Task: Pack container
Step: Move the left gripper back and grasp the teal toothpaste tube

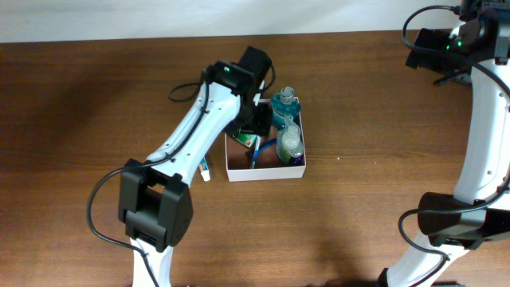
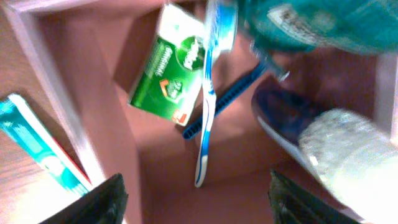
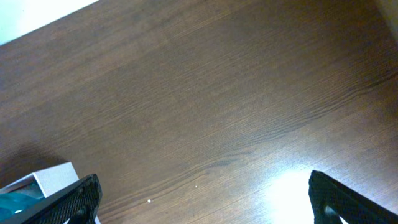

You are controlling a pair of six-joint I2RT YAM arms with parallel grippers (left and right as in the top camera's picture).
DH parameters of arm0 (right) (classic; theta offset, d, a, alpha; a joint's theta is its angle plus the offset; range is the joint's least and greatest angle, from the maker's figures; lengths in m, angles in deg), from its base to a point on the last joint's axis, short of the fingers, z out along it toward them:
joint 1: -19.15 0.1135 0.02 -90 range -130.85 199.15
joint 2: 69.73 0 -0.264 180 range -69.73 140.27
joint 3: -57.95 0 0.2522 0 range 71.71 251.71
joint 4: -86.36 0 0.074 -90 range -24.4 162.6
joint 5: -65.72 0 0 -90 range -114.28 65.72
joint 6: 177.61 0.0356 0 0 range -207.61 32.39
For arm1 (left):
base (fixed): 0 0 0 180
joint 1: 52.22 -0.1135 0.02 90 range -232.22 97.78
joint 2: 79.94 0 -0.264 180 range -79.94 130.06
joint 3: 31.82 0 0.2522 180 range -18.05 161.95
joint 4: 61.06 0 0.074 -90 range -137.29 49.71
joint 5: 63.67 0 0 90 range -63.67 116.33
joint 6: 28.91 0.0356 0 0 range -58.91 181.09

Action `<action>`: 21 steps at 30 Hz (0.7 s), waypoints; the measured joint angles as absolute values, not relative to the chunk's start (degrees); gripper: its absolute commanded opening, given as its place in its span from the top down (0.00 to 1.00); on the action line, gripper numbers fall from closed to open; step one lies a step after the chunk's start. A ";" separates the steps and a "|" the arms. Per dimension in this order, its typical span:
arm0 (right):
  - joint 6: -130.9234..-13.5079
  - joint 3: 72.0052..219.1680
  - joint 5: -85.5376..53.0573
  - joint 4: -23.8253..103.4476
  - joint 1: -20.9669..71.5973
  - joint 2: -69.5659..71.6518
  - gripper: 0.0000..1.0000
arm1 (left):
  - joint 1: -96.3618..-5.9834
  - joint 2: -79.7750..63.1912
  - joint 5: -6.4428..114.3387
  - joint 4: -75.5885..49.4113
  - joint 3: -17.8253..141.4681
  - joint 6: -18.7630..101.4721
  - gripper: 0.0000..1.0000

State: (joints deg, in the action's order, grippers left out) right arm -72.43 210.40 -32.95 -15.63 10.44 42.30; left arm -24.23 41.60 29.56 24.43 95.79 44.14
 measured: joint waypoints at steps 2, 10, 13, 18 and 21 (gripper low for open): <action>-72.46 210.40 -32.97 -15.63 10.44 42.30 0.01 | -25.87 41.60 29.56 25.74 99.17 44.14 0.32; -72.46 210.40 -32.97 -15.65 10.44 42.30 0.01 | -35.34 41.60 29.32 29.81 100.66 40.82 0.15; -72.46 210.40 -32.97 -15.63 10.44 42.30 0.02 | -37.33 41.57 29.07 30.48 100.27 39.33 0.04; -72.43 210.40 -32.97 -15.65 10.44 42.30 0.01 | -38.46 41.57 28.44 28.82 94.74 38.02 0.04; -72.43 210.40 -32.97 -15.65 10.44 42.30 0.01 | -38.92 41.71 28.24 25.43 87.26 36.45 0.06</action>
